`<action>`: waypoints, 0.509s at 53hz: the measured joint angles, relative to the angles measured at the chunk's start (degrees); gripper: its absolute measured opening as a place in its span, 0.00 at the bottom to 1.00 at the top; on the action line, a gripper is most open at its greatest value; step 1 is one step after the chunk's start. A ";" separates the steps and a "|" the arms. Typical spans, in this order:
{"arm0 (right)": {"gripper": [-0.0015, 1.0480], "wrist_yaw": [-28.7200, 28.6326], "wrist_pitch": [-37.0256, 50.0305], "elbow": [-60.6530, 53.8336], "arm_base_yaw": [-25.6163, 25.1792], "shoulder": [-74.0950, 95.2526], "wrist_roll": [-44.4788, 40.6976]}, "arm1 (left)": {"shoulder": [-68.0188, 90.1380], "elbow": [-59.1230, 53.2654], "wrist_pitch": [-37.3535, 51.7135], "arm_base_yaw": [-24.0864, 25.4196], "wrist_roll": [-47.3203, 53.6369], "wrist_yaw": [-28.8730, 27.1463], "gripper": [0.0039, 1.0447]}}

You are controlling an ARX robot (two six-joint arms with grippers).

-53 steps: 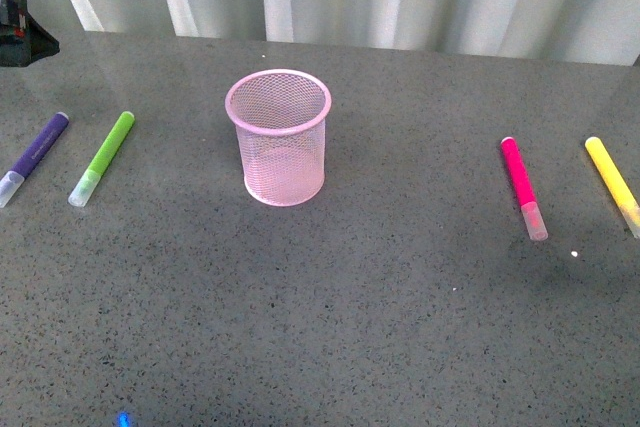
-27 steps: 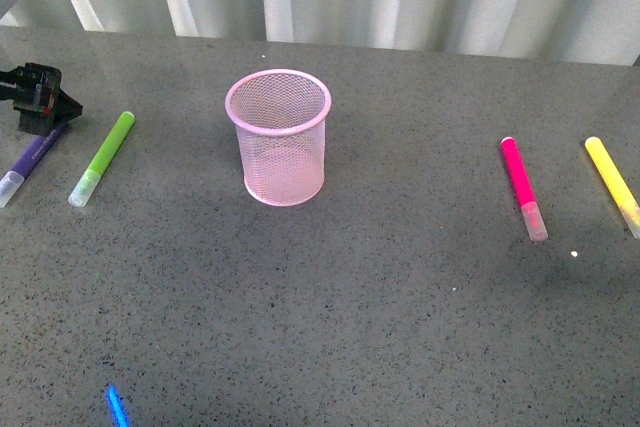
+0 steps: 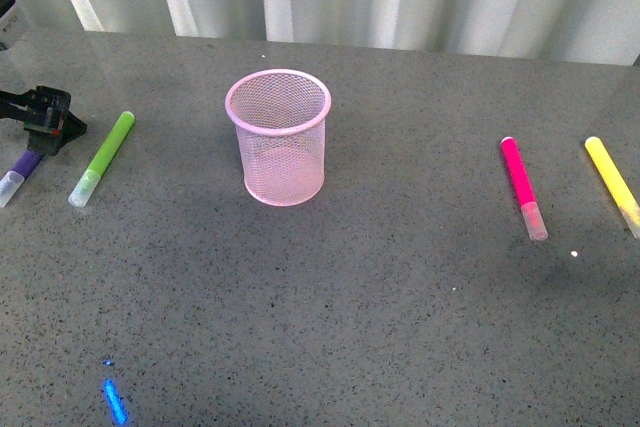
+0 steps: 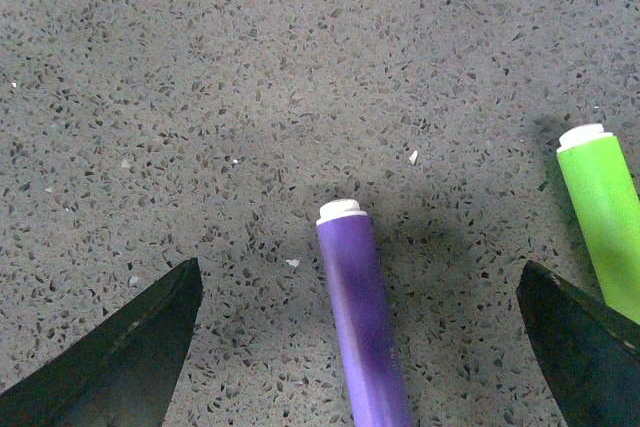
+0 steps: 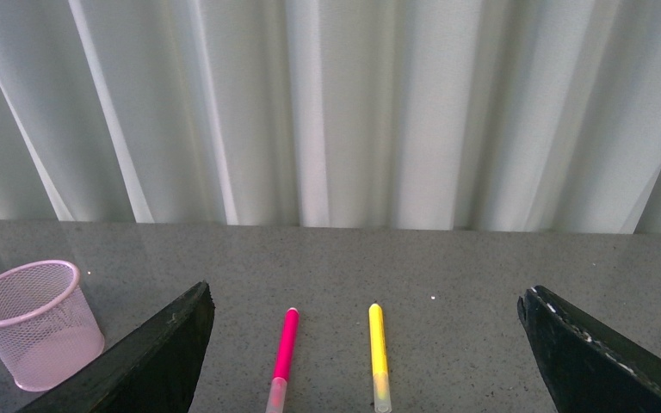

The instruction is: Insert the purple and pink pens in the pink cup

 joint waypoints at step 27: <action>0.93 0.00 0.00 0.00 0.00 0.00 0.00 | 2.93 2.95 -1.88 -0.46 0.87 0.11 0.94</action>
